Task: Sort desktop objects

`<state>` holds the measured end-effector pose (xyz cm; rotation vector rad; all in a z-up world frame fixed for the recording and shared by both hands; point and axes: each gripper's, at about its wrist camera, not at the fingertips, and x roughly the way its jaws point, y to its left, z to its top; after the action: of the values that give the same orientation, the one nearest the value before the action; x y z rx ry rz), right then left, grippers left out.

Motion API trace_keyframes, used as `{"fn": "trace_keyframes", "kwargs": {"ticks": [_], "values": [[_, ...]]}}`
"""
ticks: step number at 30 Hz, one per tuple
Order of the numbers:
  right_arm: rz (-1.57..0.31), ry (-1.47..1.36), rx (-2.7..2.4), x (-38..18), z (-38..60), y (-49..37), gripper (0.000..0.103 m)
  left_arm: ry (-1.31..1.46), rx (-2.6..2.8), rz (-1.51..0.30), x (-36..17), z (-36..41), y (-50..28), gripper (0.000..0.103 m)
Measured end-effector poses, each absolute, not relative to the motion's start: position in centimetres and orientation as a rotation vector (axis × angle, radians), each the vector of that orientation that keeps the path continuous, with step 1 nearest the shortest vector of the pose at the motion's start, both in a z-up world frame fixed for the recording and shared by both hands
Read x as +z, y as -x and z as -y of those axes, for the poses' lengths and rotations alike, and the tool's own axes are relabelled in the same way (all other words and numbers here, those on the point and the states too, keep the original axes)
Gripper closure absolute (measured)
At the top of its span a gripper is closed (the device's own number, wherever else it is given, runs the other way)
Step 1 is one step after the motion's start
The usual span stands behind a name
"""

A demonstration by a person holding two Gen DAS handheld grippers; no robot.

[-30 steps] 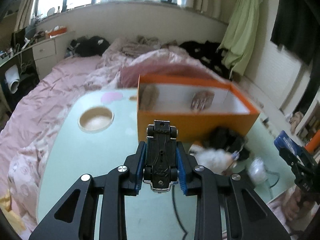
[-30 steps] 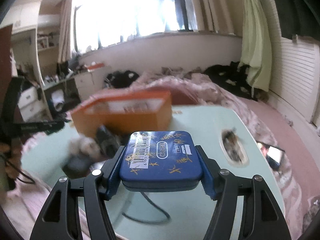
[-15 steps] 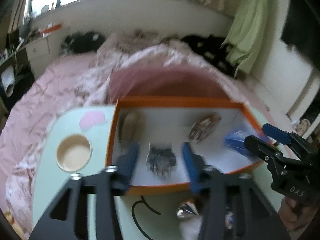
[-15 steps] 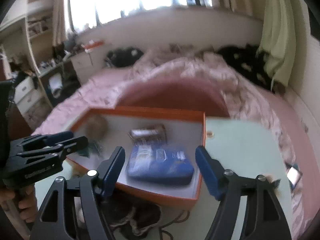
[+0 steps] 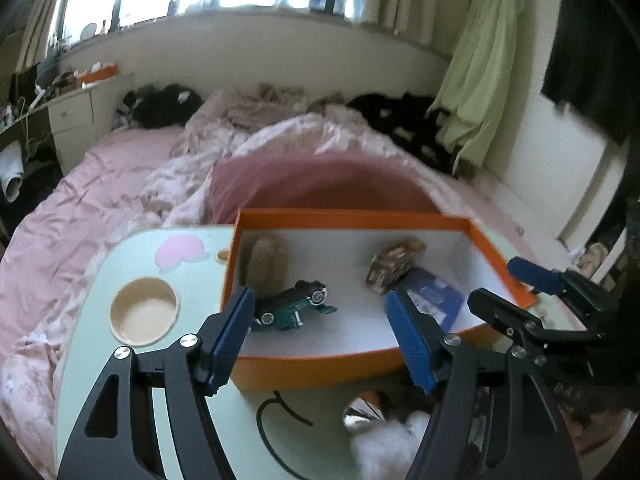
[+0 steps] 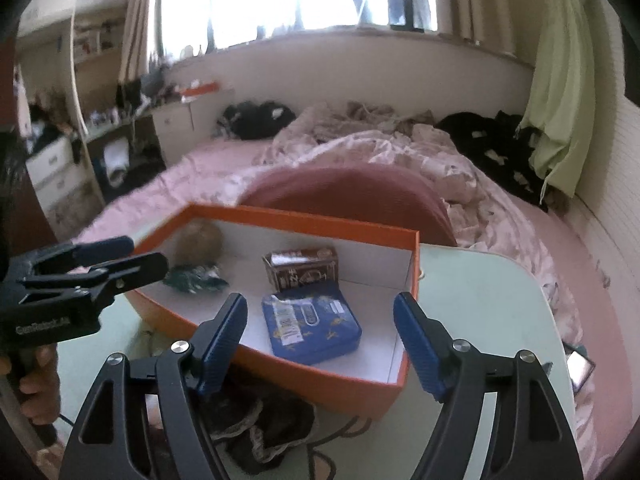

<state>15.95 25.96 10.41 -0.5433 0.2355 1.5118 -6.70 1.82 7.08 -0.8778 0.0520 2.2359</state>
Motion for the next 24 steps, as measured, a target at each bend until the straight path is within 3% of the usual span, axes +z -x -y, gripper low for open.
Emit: {"fn": "trace_keyframes", "kwargs": {"ticks": [5, 11, 18, 21, 24], "values": [[-0.241, 0.42, 1.59, 12.6, -21.2, -16.4, 0.013, 0.816, 2.198, -0.116, 9.1, 0.3, 3.8, 0.031], [-0.162, 0.553, 1.581, 9.0, -15.6, -16.0, 0.012, 0.826, 2.153, -0.302, 7.0, 2.8, -0.9, 0.03], [-0.19, 0.712, 1.603, 2.8, -12.7, -16.7, 0.012, 0.977, 2.042, -0.386, 1.8, 2.6, -2.5, 0.03], [-0.187, 0.659, 1.589, 2.2, -12.9, -17.5, 0.001, 0.974, 2.048, -0.327, 1.3, 2.7, -2.3, 0.019], [-0.17, 0.647, 1.595, 2.0, -13.1, -17.8, 0.0, 0.976, 2.048, -0.332, 1.0, 2.8, -2.2, 0.0]]}}
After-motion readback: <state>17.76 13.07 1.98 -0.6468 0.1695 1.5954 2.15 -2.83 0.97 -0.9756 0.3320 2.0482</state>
